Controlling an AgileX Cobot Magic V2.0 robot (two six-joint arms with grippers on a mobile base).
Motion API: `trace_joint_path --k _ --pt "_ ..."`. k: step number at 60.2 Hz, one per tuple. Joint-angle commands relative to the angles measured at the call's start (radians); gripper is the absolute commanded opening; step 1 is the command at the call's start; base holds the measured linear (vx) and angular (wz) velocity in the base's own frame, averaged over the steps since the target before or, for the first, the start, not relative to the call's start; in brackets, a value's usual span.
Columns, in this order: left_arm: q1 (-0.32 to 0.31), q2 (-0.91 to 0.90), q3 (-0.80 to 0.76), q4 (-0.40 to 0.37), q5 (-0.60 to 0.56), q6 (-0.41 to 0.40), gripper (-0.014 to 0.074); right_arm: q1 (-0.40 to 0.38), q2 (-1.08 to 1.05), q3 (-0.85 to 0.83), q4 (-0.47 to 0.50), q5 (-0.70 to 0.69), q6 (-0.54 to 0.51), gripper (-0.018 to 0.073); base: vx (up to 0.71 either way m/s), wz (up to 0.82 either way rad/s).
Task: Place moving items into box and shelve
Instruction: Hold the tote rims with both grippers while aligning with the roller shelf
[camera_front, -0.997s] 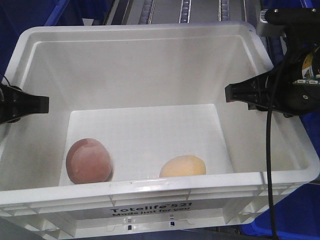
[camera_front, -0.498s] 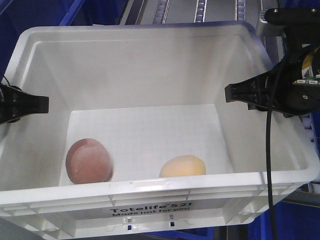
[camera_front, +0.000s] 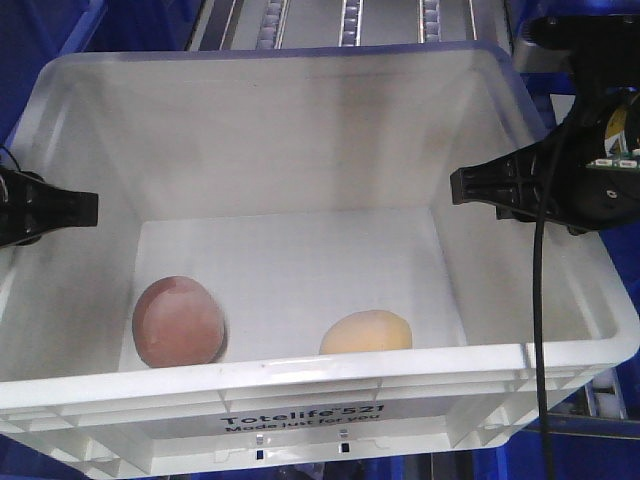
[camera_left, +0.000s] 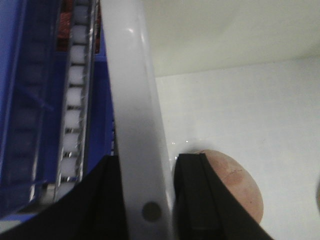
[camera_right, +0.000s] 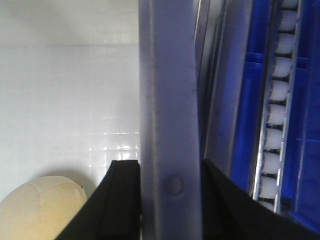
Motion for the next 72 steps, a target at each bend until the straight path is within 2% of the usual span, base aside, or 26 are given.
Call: trace_joint_path --k 1,61,72 --pt "-0.004 -0.028 -0.035 0.055 -0.102 0.013 0.0094 -0.004 -0.034 -0.037 -0.094 -0.065 0.008 0.0095 0.12 -0.24" --pt "-0.004 -0.028 -0.035 0.055 -0.102 0.013 0.0094 -0.004 -0.034 -0.037 -0.094 -0.065 0.008 0.0095 0.03 -0.06" --pt "-0.004 -0.028 -0.035 0.056 -0.128 0.013 0.0094 -0.004 -0.034 -0.037 -0.092 -0.134 0.008 0.0095 0.00 0.00"
